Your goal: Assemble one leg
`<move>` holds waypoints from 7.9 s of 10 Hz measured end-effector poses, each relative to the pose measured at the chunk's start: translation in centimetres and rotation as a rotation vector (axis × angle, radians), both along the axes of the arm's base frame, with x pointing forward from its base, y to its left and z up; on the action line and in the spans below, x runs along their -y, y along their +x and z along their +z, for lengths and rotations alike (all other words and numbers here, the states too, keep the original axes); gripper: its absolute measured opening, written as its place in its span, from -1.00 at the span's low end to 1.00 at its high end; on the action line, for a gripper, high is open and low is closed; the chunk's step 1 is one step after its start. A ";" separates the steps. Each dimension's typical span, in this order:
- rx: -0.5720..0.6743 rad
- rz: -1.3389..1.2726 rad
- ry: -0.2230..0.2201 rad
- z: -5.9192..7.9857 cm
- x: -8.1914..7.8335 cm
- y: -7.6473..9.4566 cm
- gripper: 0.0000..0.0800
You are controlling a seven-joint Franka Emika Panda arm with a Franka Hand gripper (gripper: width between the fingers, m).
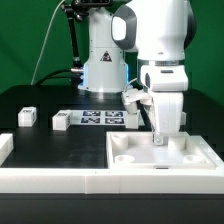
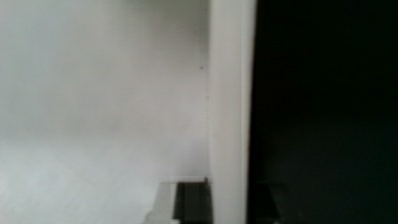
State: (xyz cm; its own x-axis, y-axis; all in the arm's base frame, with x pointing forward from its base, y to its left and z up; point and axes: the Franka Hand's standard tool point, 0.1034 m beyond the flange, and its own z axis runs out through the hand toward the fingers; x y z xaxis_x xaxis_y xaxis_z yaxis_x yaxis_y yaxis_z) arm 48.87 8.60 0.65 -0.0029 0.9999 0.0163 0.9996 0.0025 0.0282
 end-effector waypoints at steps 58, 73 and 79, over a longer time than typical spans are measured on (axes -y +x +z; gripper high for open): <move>-0.680 -1.118 -0.839 0.9 -7.5 -16.1 0.62; -0.686 -1.121 -0.843 0.6 -7.0 -16.4 -0.28; -0.654 -1.141 -0.825 8.1 -6.3 -13.8 -0.27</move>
Offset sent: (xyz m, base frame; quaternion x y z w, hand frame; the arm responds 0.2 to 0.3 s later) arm 0.0000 0.0000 0.0000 0.0000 0.0000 0.0000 1.0000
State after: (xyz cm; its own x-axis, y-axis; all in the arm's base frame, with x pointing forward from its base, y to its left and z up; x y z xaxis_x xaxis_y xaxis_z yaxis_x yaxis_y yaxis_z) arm 35.09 14.93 8.77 0.5267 0.1992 -0.8264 0.3196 -0.9472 -0.0246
